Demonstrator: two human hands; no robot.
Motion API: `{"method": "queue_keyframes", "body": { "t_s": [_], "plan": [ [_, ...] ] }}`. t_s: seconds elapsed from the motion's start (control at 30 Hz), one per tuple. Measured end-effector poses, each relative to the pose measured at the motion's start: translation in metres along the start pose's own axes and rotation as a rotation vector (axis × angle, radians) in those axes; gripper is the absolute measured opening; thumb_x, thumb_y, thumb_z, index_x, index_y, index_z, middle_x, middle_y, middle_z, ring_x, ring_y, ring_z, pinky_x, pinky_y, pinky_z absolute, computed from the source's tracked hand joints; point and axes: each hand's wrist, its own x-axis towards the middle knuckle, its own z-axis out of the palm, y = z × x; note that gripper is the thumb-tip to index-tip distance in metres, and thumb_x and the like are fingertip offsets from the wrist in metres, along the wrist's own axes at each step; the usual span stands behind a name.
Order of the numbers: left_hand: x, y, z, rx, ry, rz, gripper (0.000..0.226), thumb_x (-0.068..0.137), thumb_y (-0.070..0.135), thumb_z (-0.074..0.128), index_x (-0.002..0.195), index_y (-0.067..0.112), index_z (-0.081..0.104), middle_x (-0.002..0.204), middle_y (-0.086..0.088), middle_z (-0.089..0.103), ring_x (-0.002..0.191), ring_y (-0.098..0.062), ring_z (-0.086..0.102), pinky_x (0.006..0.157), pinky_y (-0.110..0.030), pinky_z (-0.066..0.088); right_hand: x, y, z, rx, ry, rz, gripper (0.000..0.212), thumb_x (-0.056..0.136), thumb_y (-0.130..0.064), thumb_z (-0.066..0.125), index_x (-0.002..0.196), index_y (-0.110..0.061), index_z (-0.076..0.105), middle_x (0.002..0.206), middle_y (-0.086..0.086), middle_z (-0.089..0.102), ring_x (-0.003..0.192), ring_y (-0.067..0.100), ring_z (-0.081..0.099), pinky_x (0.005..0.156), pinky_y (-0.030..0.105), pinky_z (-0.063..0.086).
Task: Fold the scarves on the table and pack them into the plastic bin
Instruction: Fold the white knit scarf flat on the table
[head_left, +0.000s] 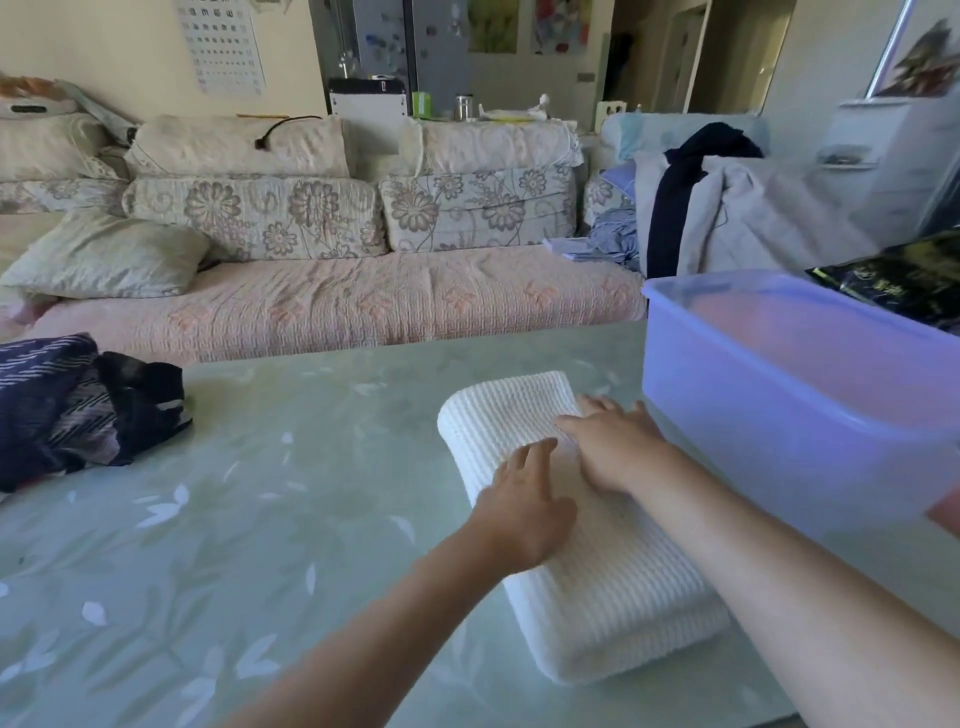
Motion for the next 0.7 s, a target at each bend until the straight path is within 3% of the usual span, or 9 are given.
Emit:
{"method": "queue_keyframes", "body": {
  "t_s": [0.07, 0.17, 0.27, 0.4, 0.57, 0.7],
  "plan": [
    [0.017, 0.001, -0.012, 0.145, 0.178, 0.040, 0.059, 0.086, 0.018, 0.048, 0.143, 0.025, 0.036, 0.144, -0.003, 0.040, 0.131, -0.025, 0.042, 0.107, -0.045, 0.034, -0.008, 0.007, 0.005, 0.130, 0.034, 0.004, 0.061, 0.093, -0.020, 0.043, 0.152, -0.032, 0.030, 0.164, 0.009, 0.016, 0.149, 0.027, 0.020, 0.116, 0.053, 0.024],
    [0.056, -0.017, -0.031, 0.359, 0.389, 0.028, 0.053, 0.085, 0.016, 0.047, 0.137, 0.028, 0.045, 0.142, 0.001, 0.042, 0.132, -0.023, 0.038, 0.109, -0.040, 0.026, -0.016, 0.021, 0.025, 0.333, 0.027, -0.005, 0.056, 0.099, -0.033, 0.034, 0.155, -0.035, 0.024, 0.166, 0.005, 0.011, 0.151, 0.024, 0.018, 0.117, 0.048, 0.024],
    [0.094, -0.046, -0.034, 0.465, 0.202, -0.028, 0.053, 0.094, 0.045, 0.040, 0.146, 0.032, 0.035, 0.157, -0.001, 0.027, 0.145, -0.024, 0.018, 0.119, -0.043, 0.015, -0.022, 0.035, 0.044, 0.590, 0.000, 0.028, 0.055, 0.102, -0.042, 0.031, 0.155, -0.042, 0.020, 0.166, -0.004, 0.015, 0.150, 0.019, 0.023, 0.121, 0.039, 0.022],
    [0.123, -0.059, -0.023, 0.403, -0.057, -0.044, 0.073, 0.090, 0.074, 0.024, 0.154, 0.041, 0.010, 0.164, 0.001, 0.007, 0.150, -0.025, 0.005, 0.121, -0.048, 0.008, -0.028, 0.044, 0.061, 0.682, 0.081, 0.055, 0.052, 0.103, -0.040, 0.031, 0.155, -0.038, 0.025, 0.163, -0.008, 0.026, 0.146, 0.016, 0.031, 0.119, 0.033, 0.025],
    [0.135, -0.049, -0.017, 0.496, -0.128, -0.060, 0.073, 0.092, 0.074, 0.022, 0.155, 0.040, 0.005, 0.164, 0.005, 0.007, 0.151, -0.023, 0.004, 0.120, -0.052, 0.006, -0.030, 0.045, 0.069, 0.672, 0.088, 0.126, 0.054, 0.101, -0.042, 0.029, 0.154, -0.037, 0.025, 0.162, 0.000, 0.028, 0.144, 0.024, 0.035, 0.116, 0.041, 0.030],
    [0.117, -0.019, -0.014, 0.715, 0.030, -0.006, 0.061, 0.099, 0.053, 0.028, 0.153, 0.025, 0.022, 0.164, -0.003, 0.005, 0.151, -0.024, -0.001, 0.120, -0.055, 0.002, -0.029, 0.035, 0.052, 0.438, 0.164, 0.125, 0.053, 0.095, -0.033, 0.039, 0.147, -0.026, 0.037, 0.167, 0.009, 0.004, 0.146, 0.028, 0.027, 0.112, 0.046, 0.033]
  ]
}}
